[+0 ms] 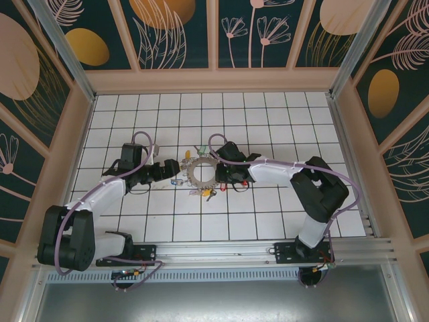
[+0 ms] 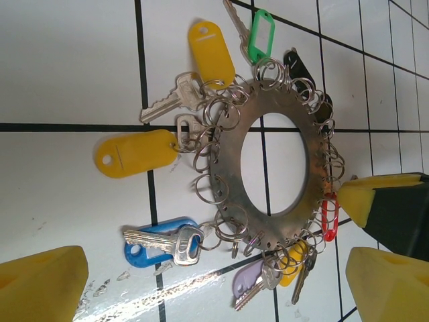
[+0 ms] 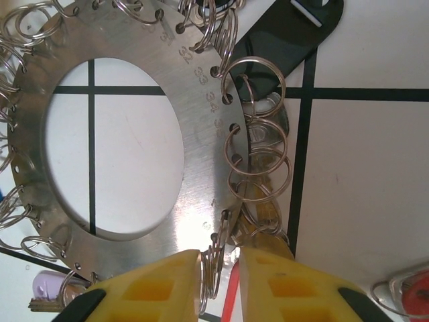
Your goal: Put the keys on the keyring
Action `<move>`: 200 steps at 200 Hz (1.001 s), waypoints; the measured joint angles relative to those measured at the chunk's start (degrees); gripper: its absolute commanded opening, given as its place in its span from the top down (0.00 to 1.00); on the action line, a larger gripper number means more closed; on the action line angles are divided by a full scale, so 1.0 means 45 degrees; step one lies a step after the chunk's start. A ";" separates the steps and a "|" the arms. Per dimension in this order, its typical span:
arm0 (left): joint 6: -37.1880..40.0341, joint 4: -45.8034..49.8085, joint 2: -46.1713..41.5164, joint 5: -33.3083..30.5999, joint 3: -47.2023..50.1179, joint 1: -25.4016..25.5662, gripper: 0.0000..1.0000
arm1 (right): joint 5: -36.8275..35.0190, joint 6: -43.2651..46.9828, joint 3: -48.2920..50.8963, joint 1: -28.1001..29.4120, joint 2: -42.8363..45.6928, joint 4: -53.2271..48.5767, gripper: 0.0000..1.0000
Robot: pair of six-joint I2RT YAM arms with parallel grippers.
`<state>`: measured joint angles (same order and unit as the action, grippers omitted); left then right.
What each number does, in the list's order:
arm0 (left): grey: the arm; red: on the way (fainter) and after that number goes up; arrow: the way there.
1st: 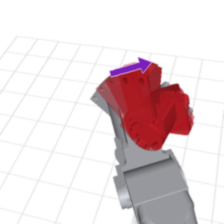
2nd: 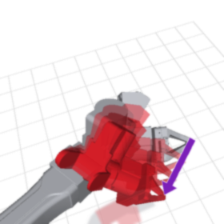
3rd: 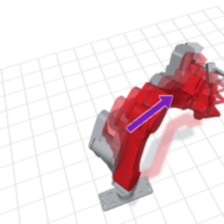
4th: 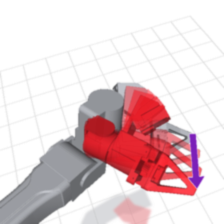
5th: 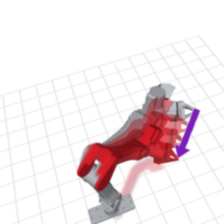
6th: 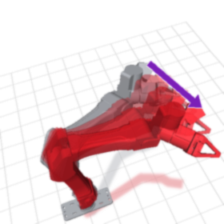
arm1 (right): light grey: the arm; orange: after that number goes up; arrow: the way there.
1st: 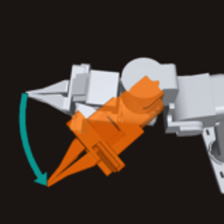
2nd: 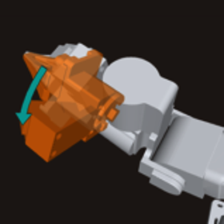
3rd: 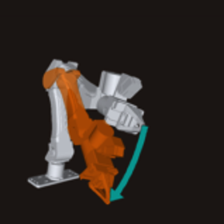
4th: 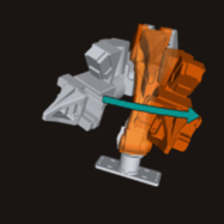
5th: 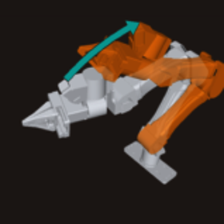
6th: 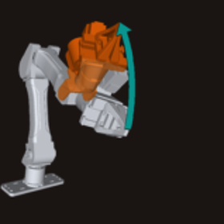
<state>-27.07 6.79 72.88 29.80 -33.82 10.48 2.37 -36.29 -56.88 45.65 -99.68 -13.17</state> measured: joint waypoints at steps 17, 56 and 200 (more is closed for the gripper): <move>-0.0053 -0.0083 0.0000 0.0005 0.0044 0.0005 0.01 | 0.0015 0.0097 0.0000 0.0000 0.0000 -0.0005 0.85; -0.0185 -0.0180 0.0000 0.0083 0.0117 0.0005 0.01 | 0.0053 0.0277 0.0000 0.0000 0.0000 0.0029 0.96; -0.0243 -0.0510 0.0102 0.0287 0.0165 0.0000 0.01 | 0.0393 0.0369 0.0000 0.0024 -0.0175 0.0170 0.88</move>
<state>-28.16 4.49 73.34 31.09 -33.08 10.48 4.14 -34.63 -56.88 45.76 -100.47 -12.40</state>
